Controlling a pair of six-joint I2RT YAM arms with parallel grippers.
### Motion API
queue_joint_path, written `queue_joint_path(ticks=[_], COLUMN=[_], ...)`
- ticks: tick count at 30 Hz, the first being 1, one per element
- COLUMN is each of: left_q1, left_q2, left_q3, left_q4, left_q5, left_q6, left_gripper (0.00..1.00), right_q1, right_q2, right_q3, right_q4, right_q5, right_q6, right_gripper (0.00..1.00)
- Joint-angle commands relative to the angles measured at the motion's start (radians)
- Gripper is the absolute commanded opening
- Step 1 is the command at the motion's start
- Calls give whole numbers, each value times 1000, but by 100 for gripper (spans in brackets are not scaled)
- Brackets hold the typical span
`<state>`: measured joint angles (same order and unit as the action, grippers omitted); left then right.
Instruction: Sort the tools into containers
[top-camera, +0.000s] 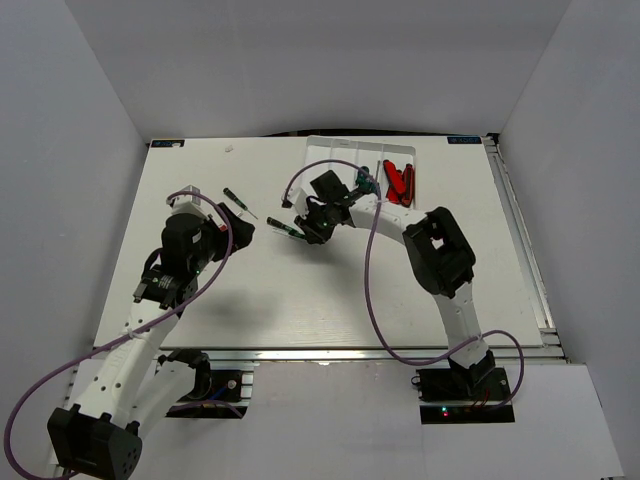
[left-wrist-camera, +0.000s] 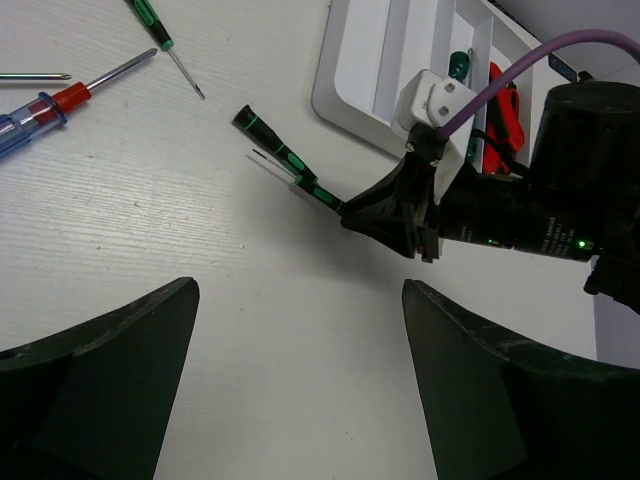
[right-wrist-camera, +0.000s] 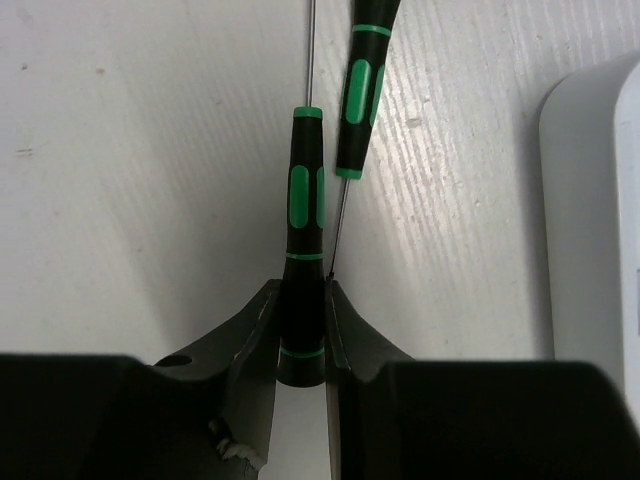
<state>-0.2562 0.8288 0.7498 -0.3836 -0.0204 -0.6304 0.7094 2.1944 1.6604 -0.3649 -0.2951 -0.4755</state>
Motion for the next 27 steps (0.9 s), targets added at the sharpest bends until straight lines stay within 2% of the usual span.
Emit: queue_joint_path(ticks=[1, 8, 13, 18, 23, 27], left_q1=[6, 6, 6, 6, 6, 8], left_q2=[-5, -5, 9, 32, 55, 87], left_q3=[-9, -10, -15, -43, -99, -142], left_q4=[18, 26, 38, 78, 140, 189], left_q5=[16, 19, 19, 57, 71, 74], left_q6=[-9, -11, -9, -49, -196, -310], left_gripper=[94, 94, 94, 98, 98, 98], right_q1=[9, 7, -31, -117, -177, -211], right_q2=[-97, -179, -217, -176, -124, -73], right_q3=[-27, -108, -65, 88, 139, 162], right_q4=[30, 70, 90, 87, 122, 164], right_q5=[-47, -73, -113, -116, -75, 83], right_q6=[-6, -12, 44, 228, 363, 525], right_gripper=[19, 17, 14, 6, 2, 0])
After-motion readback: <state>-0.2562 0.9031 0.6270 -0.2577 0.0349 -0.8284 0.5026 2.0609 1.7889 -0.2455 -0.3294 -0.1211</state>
